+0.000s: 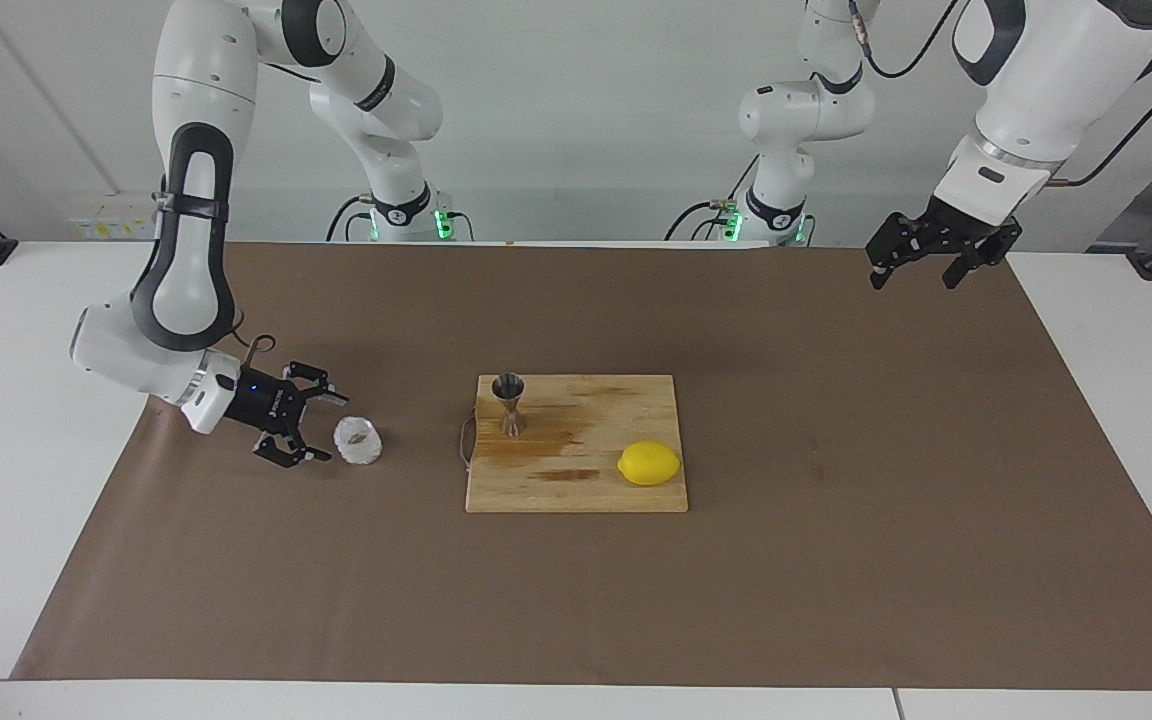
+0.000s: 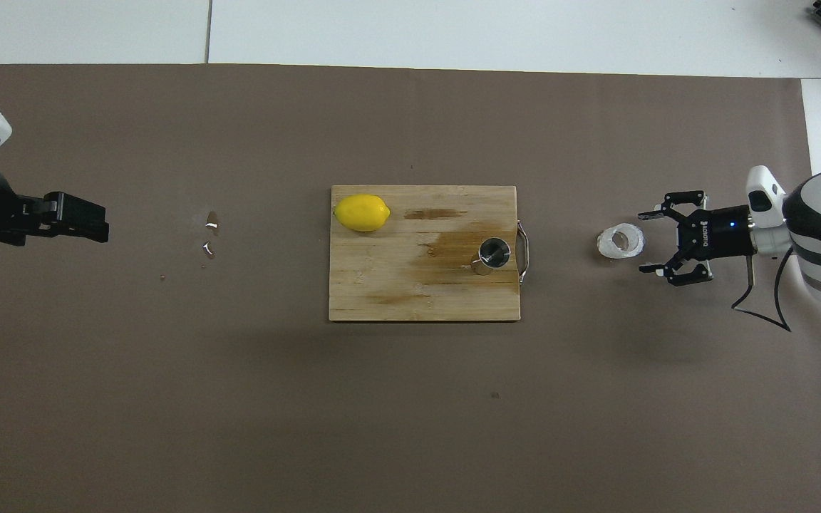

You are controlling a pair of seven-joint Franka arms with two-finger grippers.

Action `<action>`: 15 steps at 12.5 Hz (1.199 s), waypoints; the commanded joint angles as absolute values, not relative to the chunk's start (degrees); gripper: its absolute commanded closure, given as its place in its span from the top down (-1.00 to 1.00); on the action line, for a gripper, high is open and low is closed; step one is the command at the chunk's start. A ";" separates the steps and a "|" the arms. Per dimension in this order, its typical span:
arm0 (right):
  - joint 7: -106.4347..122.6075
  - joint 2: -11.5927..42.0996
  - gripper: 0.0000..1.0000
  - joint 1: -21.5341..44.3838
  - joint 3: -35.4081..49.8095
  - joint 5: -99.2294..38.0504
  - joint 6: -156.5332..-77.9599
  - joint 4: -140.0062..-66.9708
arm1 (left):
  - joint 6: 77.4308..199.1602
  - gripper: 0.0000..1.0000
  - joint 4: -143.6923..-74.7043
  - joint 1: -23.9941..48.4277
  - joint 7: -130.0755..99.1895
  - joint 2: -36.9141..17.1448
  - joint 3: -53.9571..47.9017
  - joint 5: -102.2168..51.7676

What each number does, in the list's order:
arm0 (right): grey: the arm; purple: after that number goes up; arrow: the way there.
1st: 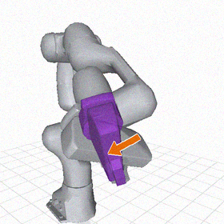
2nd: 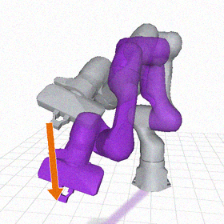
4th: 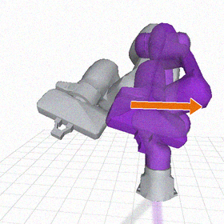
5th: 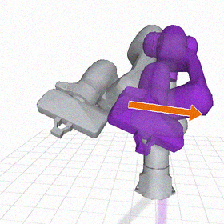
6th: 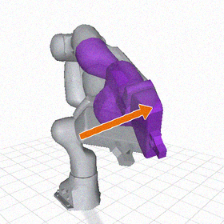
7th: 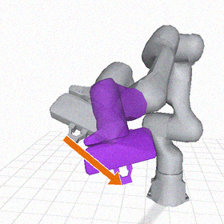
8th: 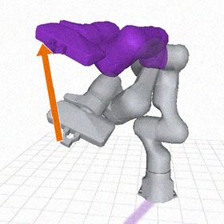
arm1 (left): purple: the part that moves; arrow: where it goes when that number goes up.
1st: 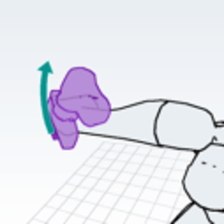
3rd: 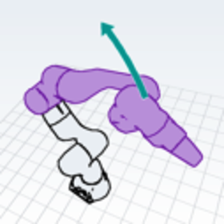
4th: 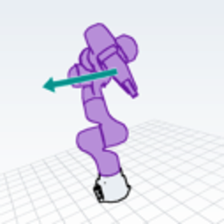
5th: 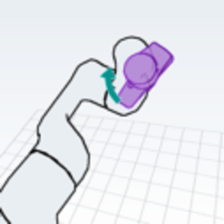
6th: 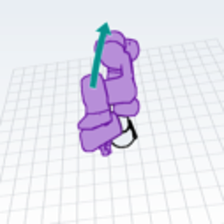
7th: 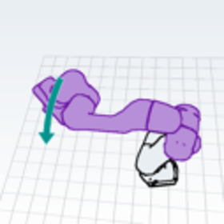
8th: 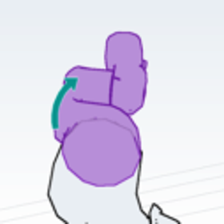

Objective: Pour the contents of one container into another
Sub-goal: 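Close the right gripper around the small white cup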

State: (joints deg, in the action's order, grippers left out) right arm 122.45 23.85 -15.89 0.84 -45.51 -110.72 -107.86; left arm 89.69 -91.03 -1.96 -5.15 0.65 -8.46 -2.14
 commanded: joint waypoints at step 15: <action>125.68 25.75 0.57 -11.87 1.76 -47.99 -118.47 -110.48 | 92.29 1.00 -93.08 -2.64 -3.16 2.29 -7.73 -2.99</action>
State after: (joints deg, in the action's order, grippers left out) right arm 124.28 25.96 -11.50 1.22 -46.00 -116.75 -109.64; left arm 91.22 -91.19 -3.34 -4.25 0.83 -8.02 -2.20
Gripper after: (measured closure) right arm 0.004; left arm 0.000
